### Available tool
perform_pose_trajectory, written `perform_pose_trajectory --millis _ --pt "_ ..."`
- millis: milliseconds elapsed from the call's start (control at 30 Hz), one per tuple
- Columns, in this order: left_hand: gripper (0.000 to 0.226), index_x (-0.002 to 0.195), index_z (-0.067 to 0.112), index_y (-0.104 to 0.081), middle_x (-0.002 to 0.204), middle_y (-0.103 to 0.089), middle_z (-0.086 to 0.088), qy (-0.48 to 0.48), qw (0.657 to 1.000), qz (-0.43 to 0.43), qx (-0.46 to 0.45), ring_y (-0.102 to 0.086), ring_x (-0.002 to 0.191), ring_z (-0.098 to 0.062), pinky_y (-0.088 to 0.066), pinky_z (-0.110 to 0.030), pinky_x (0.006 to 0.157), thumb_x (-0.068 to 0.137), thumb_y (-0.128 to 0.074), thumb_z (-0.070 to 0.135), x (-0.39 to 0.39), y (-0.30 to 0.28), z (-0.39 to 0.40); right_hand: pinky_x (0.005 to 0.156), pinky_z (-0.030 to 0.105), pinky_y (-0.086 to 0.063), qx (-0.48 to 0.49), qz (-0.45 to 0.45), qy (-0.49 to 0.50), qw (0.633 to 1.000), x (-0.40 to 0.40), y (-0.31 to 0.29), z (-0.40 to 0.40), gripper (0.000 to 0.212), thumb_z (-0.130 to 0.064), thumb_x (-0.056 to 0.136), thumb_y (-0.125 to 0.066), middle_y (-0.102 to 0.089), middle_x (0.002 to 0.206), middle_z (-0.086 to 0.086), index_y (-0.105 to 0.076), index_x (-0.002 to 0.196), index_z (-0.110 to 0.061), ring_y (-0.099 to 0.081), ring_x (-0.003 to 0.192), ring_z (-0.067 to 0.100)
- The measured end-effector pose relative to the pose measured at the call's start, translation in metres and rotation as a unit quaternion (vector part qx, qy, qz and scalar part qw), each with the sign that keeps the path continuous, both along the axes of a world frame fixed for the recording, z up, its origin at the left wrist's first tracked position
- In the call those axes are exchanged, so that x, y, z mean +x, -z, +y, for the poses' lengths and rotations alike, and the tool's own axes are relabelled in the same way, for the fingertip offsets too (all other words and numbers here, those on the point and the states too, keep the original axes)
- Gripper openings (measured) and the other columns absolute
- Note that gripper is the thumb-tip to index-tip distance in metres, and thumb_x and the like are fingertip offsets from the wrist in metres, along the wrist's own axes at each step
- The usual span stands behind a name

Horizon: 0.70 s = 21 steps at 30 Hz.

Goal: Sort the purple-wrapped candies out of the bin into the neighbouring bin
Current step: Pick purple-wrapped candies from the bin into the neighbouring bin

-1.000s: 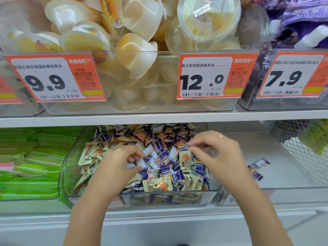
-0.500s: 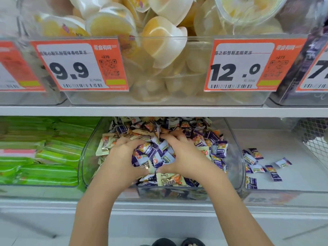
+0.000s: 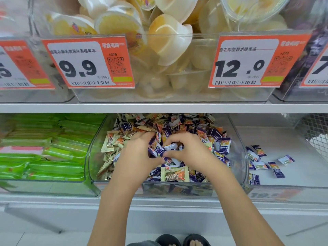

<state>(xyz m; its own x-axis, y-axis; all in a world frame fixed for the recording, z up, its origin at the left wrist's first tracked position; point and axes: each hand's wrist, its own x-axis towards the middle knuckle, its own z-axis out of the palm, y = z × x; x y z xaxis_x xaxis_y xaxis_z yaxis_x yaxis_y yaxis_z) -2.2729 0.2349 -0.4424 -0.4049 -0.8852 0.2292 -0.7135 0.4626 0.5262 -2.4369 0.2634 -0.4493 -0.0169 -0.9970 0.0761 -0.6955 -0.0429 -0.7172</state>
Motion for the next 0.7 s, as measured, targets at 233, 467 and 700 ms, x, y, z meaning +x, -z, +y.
perform_pose_trajectory --millis 233,467,700 --pt "0.060 0.128 0.028 -0.055 0.102 -0.057 0.009 0.009 0.999 0.039 0.009 -0.059 0.067 -0.006 -0.049 -0.029 0.066 0.073 -0.078 0.035 -0.010 -0.001 0.004 0.076 0.004 -0.034 -0.046 -0.101 0.049 0.993 -0.008 -0.010 0.010 0.016 -0.023 0.078 -0.077 -0.061 0.089 -0.027 -0.066 0.081 -0.035 -0.056 0.098 -0.001" --pt "0.059 0.130 0.027 -0.051 0.122 -0.049 0.004 0.015 0.998 0.055 -0.012 -0.059 0.092 -0.020 -0.051 -0.038 0.078 0.077 -0.074 0.036 -0.032 -0.002 0.013 0.068 0.001 -0.041 -0.104 -0.149 0.092 0.979 -0.019 -0.020 0.019 0.012 -0.015 0.079 -0.075 -0.067 0.087 -0.019 -0.071 0.086 -0.025 -0.059 0.084 -0.010" --pt "0.064 0.137 0.030 -0.042 0.131 -0.050 -0.001 0.037 0.997 -0.068 -0.025 -0.048 0.117 -0.025 -0.045 -0.040 0.093 0.081 -0.070 0.040 -0.044 0.005 0.010 0.063 0.003 -0.043 -0.218 -0.158 0.174 0.947 -0.062 -0.040 0.060 0.019 -0.020 0.080 -0.074 -0.069 0.081 -0.025 -0.068 0.078 -0.038 -0.062 0.075 -0.009"
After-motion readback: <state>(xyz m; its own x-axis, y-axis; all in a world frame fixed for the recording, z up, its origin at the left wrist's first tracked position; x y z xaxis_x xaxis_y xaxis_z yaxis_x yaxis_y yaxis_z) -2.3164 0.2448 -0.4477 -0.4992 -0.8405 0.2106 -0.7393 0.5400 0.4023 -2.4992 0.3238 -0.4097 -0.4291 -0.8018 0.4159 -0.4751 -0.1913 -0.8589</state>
